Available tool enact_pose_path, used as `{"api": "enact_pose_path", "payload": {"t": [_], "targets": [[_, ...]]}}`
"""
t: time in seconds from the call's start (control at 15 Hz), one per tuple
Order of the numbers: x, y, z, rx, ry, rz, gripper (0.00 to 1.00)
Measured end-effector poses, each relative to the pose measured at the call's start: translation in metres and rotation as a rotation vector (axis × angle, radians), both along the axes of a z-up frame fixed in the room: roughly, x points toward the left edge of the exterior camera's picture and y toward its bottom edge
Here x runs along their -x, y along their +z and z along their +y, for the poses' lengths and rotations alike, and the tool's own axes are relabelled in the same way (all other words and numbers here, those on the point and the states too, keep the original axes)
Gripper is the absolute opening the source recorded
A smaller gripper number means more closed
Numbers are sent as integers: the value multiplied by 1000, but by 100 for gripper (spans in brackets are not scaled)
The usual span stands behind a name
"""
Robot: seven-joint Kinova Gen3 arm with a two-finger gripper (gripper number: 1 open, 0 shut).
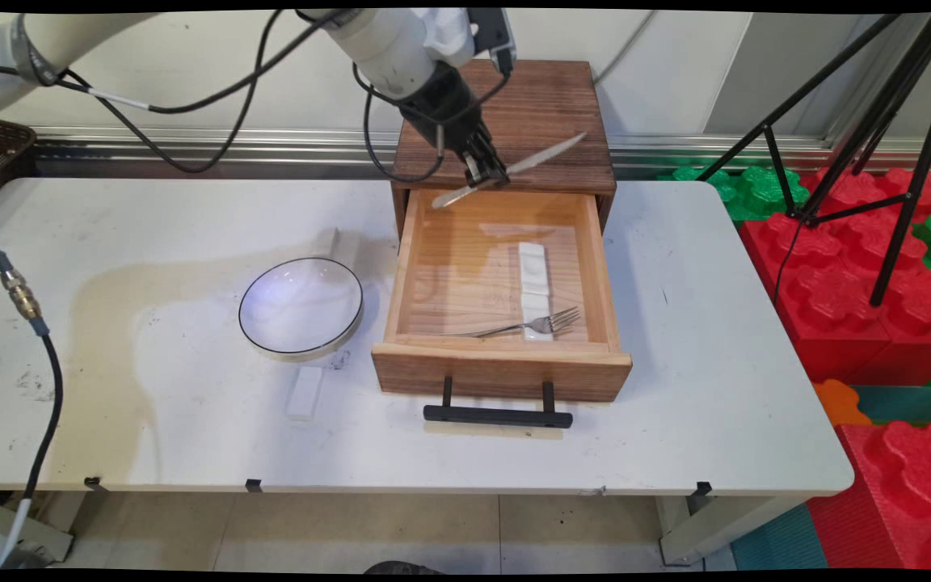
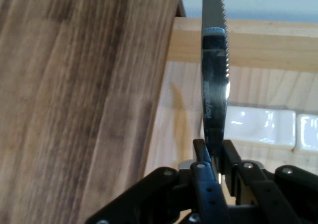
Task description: Place the picked object into the drawer
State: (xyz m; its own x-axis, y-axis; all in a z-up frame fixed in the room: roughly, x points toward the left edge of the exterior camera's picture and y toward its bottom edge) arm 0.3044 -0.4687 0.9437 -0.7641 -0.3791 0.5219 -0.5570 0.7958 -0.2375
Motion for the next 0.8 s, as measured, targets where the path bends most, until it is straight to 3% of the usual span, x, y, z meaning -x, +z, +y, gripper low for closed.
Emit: {"api": "enact_pose_path", "payload": {"t": [0.8], "targets": [[25, -65, -1, -102, -80, 22, 0]]}}
